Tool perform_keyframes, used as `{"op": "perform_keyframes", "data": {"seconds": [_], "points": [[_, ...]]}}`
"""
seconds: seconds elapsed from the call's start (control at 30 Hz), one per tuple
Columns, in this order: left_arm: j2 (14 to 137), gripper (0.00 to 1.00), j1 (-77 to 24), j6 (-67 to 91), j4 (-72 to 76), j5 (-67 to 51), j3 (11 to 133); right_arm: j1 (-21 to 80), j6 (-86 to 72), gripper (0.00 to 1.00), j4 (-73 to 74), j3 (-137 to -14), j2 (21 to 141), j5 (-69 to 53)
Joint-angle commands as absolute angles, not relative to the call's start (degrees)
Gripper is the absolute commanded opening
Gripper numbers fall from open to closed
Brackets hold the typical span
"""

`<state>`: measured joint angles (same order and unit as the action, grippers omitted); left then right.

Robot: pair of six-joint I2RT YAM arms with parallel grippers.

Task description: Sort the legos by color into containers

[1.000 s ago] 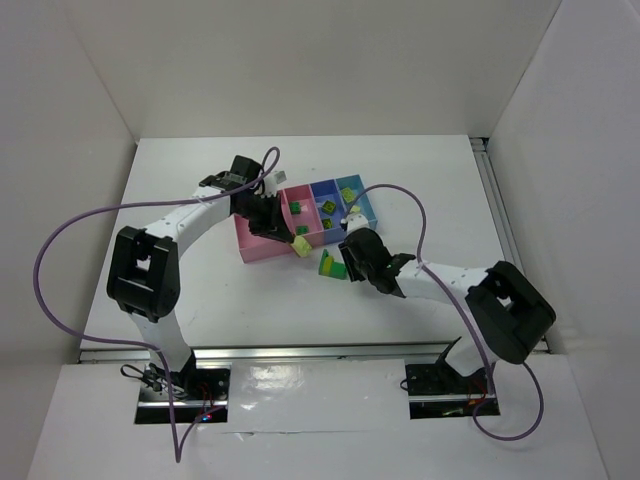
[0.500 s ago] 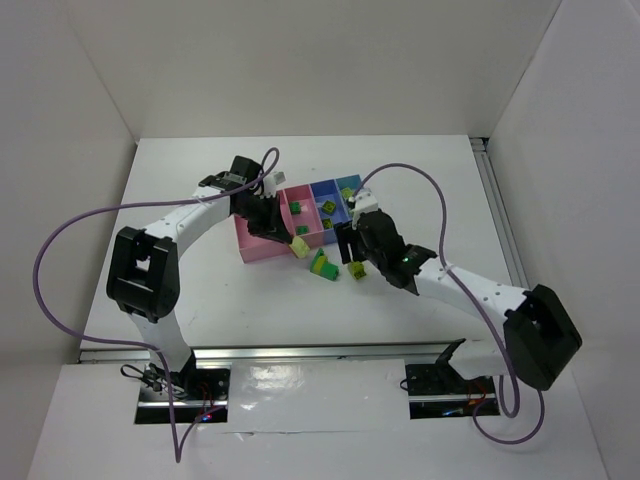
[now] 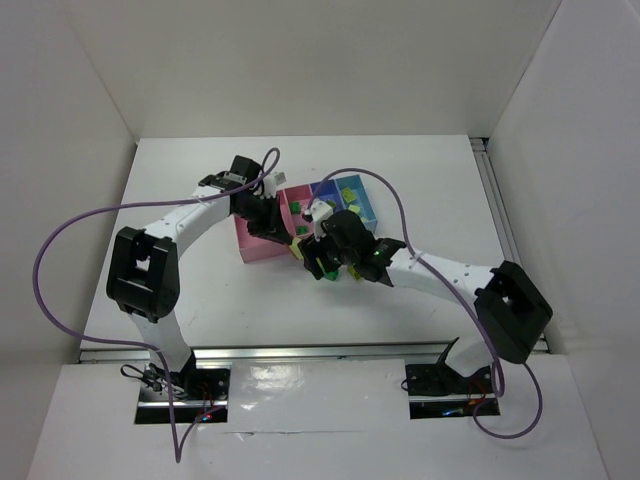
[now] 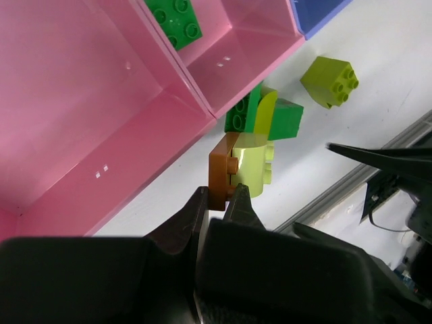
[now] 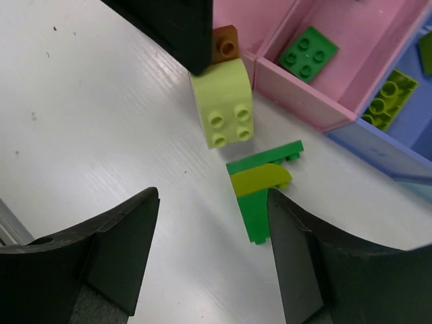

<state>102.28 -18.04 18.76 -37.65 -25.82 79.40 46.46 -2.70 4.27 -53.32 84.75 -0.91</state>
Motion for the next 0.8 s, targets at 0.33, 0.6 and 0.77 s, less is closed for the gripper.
{"op": "perform_keyframes", "data": {"seconds": [0.33, 0.6, 0.77], "points": [[100.55, 0.00, -18.19, 13.62, -40.61, -33.74, 81.74, 46.76, 0.35, 0.67, -1.05, -61.00, 92.98, -3.34], [99.93, 0.00, -18.19, 13.10, -40.61, -34.80, 81.74, 46.76, -0.78, 0.40, -2.20, -61.70, 95.54, -4.66], [99.93, 0.00, -18.19, 13.79, -40.61, -32.97, 81.74, 46.76, -2.54, 0.07, -4.48, -58.46, 91.50, -1.68]]}}
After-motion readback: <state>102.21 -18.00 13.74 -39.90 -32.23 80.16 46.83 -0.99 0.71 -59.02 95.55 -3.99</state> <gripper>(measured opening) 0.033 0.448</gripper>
